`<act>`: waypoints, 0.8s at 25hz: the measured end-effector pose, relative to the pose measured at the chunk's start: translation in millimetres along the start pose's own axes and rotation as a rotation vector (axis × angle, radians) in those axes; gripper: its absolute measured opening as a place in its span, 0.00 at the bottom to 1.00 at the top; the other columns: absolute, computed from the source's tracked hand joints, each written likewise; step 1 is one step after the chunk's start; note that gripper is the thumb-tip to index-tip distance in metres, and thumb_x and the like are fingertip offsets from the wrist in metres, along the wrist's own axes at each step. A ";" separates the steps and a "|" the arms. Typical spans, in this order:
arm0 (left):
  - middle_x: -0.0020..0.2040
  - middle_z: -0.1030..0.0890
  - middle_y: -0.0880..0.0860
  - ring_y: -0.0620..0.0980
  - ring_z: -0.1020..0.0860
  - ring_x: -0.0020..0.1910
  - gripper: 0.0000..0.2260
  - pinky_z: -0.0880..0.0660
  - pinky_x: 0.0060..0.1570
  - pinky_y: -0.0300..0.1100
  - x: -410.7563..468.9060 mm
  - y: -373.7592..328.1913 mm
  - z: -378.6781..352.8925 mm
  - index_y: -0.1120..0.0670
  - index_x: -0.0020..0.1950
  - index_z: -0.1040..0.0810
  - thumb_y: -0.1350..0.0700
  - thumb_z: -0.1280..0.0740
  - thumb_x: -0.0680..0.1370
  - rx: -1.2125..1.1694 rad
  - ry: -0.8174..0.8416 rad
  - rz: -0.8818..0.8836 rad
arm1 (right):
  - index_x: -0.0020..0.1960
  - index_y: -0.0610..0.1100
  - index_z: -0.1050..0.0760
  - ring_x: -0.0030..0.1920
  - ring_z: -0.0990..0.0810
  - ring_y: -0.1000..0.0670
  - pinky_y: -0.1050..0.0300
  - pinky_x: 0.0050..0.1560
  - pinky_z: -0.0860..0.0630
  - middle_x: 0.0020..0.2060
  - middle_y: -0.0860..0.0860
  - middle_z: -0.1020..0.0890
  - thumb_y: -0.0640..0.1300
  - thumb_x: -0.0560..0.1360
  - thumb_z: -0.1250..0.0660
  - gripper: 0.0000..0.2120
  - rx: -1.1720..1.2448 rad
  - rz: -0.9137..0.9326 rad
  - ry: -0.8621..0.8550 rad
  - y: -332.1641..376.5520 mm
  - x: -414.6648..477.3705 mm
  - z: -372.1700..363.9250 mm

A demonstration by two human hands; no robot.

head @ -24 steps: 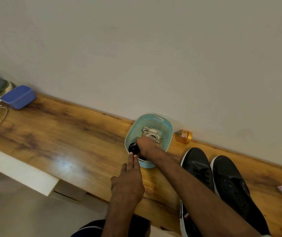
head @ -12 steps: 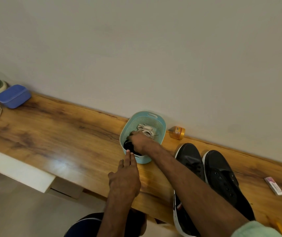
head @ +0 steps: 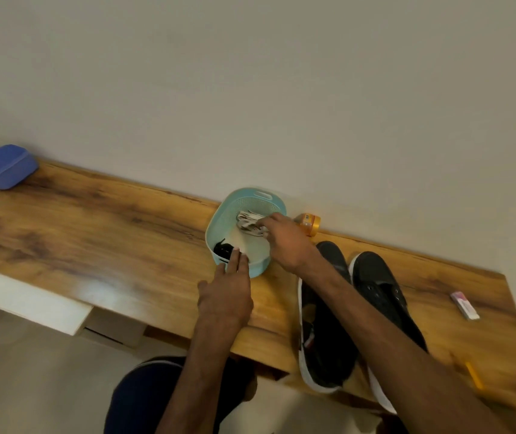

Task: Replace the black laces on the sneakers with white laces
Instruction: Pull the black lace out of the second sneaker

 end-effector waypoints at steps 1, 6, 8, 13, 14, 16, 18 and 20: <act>0.82 0.59 0.47 0.52 0.47 0.79 0.30 0.33 0.67 0.58 -0.4 -9.6 1.0 0.53 0.81 0.54 0.57 0.42 0.83 -0.011 -0.020 -0.032 | 0.67 0.40 0.26 0.63 0.27 0.43 0.50 0.64 0.30 0.62 0.43 0.24 0.34 0.78 0.36 0.18 0.032 -0.030 -0.065 -11.3 -28.5 14.3; 0.81 0.48 0.50 0.55 0.38 0.76 0.30 0.31 0.68 0.56 -14.6 -72.1 -24.2 0.53 0.80 0.47 0.47 0.39 0.82 -0.076 0.031 -0.216 | 0.69 0.42 0.28 0.69 0.31 0.44 0.49 0.71 0.35 0.67 0.45 0.26 0.40 0.81 0.38 0.17 -0.070 -0.334 -0.219 -84.7 -184.6 49.2; 0.78 0.38 0.53 0.57 0.31 0.72 0.30 0.29 0.66 0.56 -22.5 -92.5 -43.3 0.51 0.79 0.45 0.45 0.37 0.81 -0.094 0.097 -0.262 | 0.74 0.45 0.36 0.75 0.40 0.42 0.41 0.73 0.39 0.75 0.45 0.35 0.47 0.81 0.39 0.22 -0.178 -0.538 -0.117 -117.2 -232.5 40.5; 0.67 0.25 0.56 0.57 0.25 0.64 0.33 0.27 0.63 0.53 -34.0 -117.9 -73.4 0.53 0.79 0.45 0.44 0.34 0.79 -0.024 0.150 -0.225 | 0.80 0.56 0.62 0.61 0.24 0.36 0.40 0.58 0.23 0.78 0.42 0.50 0.49 0.82 0.42 0.35 -0.032 -0.712 0.142 -144.5 -284.5 3.3; 0.67 0.25 0.57 0.57 0.25 0.64 0.33 0.27 0.63 0.53 -34.9 -120.5 -74.9 0.54 0.78 0.44 0.44 0.34 0.79 -0.003 0.131 -0.203 | 0.80 0.55 0.63 0.57 0.21 0.38 0.43 0.55 0.22 0.77 0.41 0.50 0.46 0.82 0.41 0.37 -0.044 -0.692 0.151 -144.2 -282.1 -0.2; 0.66 0.26 0.58 0.57 0.25 0.64 0.31 0.26 0.62 0.53 -37.7 -126.3 -74.8 0.56 0.77 0.42 0.46 0.34 0.79 0.039 0.085 -0.167 | 0.81 0.52 0.57 0.55 0.21 0.39 0.45 0.54 0.21 0.77 0.39 0.48 0.43 0.81 0.40 0.36 -0.124 -0.694 0.145 -149.6 -275.9 0.7; 0.67 0.27 0.58 0.58 0.25 0.63 0.30 0.25 0.61 0.52 -41.0 -129.4 -75.6 0.58 0.76 0.42 0.49 0.34 0.80 0.042 0.065 -0.144 | 0.80 0.47 0.47 0.55 0.20 0.41 0.47 0.53 0.20 0.74 0.41 0.41 0.42 0.81 0.39 0.30 -0.186 -0.710 0.107 -156.5 -266.8 9.1; 0.67 0.29 0.59 0.58 0.24 0.63 0.29 0.25 0.60 0.52 -44.3 -131.4 -78.3 0.58 0.77 0.43 0.50 0.35 0.80 0.007 0.075 -0.125 | 0.78 0.44 0.43 0.54 0.20 0.41 0.48 0.50 0.21 0.70 0.42 0.37 0.41 0.81 0.39 0.27 -0.203 -0.725 0.093 -163.4 -260.0 16.7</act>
Point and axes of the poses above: each hand's wrist, its own x-axis towards the middle knuckle, its own z-axis out of the back of the hand, y = z × x, the point moved 9 cm from there along x, towards the middle knuckle
